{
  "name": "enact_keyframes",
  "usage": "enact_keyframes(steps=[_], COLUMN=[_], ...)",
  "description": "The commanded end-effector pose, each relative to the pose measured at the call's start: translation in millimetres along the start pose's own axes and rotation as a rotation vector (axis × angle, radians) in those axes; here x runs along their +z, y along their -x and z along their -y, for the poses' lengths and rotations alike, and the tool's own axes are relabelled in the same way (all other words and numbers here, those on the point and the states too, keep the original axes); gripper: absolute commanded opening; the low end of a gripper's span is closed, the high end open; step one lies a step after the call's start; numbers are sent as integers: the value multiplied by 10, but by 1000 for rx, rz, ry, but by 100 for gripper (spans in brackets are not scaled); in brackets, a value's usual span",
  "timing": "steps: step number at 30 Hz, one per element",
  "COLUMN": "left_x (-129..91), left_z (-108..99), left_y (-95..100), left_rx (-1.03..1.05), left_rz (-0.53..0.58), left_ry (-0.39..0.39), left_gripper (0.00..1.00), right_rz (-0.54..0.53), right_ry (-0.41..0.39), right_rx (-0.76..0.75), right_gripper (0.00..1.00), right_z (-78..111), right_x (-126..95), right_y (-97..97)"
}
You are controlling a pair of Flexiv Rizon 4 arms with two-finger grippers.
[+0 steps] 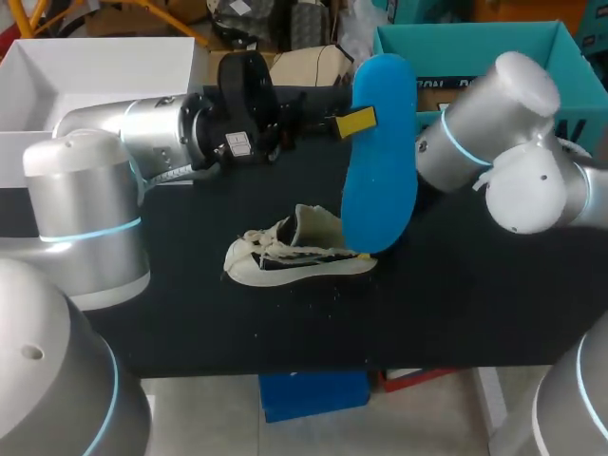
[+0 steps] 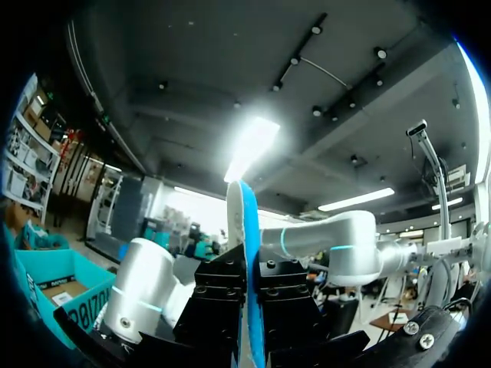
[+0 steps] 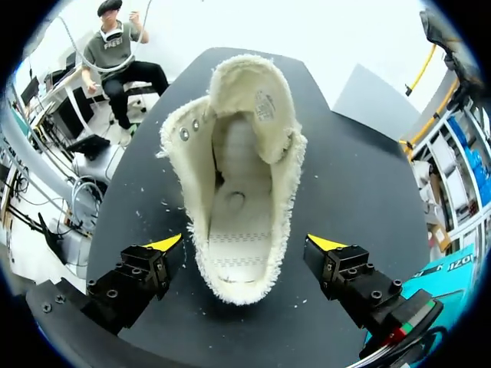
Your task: Take the shoe out of the shoebox, open the shoe tongue, remove and reinsert the insole, then place the shoe into the shoebox
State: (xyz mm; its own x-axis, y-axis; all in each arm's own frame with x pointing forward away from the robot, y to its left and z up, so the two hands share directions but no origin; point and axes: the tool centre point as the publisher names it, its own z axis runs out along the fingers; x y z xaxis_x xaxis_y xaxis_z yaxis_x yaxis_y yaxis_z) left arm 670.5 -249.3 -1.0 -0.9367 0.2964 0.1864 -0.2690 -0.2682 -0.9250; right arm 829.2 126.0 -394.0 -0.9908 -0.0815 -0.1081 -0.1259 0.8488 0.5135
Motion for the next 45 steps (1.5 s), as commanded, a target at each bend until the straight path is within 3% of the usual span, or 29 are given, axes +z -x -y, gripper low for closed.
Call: enact_keyframes(steps=[1,29,45], left_x=[2,2,2], left_z=[-11,-11,-11], left_y=[-1,-1,-1], left_rx=[1,1,1], left_rz=[-1,-1,-1], left_ry=[0,0,0], left_gripper=[0,0,0], right_rz=[-6,11,64], right_ry=[113,124,358], right_rx=[7,97,96], right_gripper=[100,100,100], right_z=[63,244,317], right_x=[41,78,207], right_y=[-10,-71,-45])
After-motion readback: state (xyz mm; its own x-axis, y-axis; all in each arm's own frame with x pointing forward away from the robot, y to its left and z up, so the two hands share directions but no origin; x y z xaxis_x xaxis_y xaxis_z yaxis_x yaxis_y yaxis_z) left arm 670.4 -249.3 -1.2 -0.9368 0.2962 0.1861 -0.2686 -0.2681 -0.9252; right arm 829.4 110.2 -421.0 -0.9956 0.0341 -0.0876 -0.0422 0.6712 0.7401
